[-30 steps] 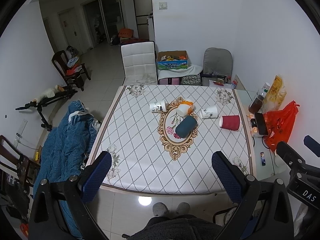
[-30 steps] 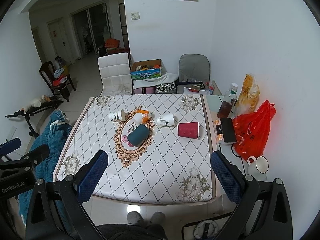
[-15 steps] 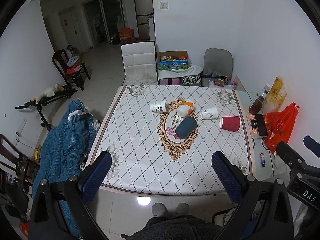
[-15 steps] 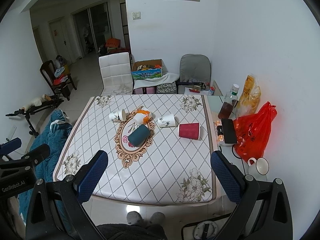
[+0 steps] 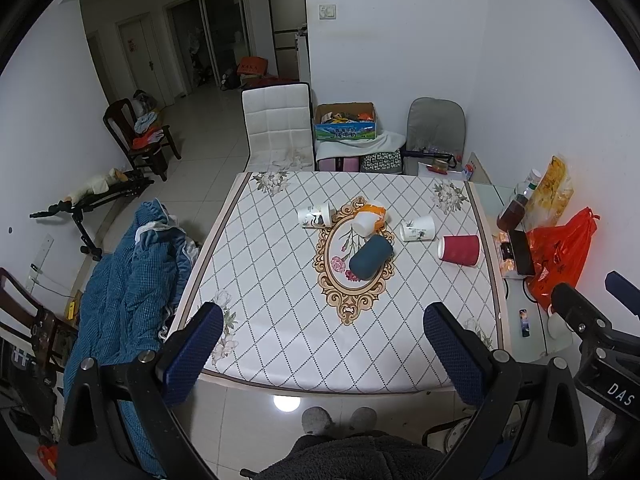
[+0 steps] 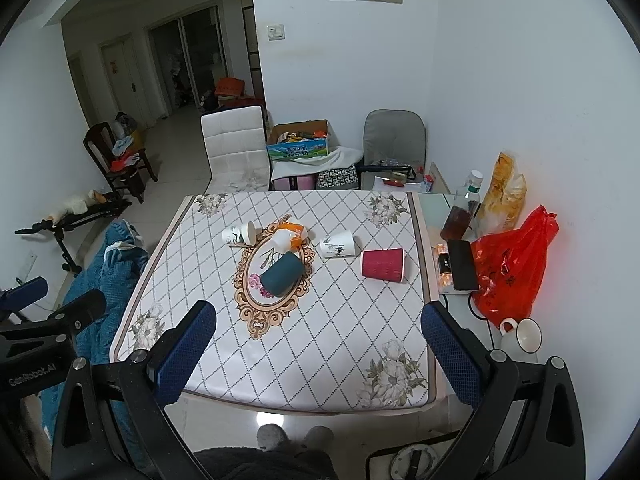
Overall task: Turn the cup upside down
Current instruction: 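Reach the left gripper to the white grass-print paper cup and grasp it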
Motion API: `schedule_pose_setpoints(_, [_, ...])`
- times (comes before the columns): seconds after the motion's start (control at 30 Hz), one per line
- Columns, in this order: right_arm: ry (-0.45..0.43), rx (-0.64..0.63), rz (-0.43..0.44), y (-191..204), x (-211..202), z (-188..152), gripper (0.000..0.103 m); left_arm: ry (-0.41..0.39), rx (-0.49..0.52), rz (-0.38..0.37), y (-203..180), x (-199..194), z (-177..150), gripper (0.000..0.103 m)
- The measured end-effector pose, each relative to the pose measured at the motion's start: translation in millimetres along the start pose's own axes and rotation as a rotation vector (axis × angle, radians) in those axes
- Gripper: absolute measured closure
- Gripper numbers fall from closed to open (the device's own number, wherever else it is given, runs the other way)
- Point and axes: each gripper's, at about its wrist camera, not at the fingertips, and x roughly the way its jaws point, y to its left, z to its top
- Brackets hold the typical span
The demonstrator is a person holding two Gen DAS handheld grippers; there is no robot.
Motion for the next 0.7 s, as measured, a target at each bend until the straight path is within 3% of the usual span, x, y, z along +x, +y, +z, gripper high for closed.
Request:
schedule_pose_setpoints(0.3, [0.037, 0.004, -0.008, -14, 25, 1, 0.000, 0.029, -0.017, 0.041, -12, 29, 7, 0.000])
schedule_pose_setpoints(0.7, [0.262, 0.031, -0.028, -49, 147, -37, 0.000, 0.152, 0.032, 0.156, -40, 128, 4, 0.000])
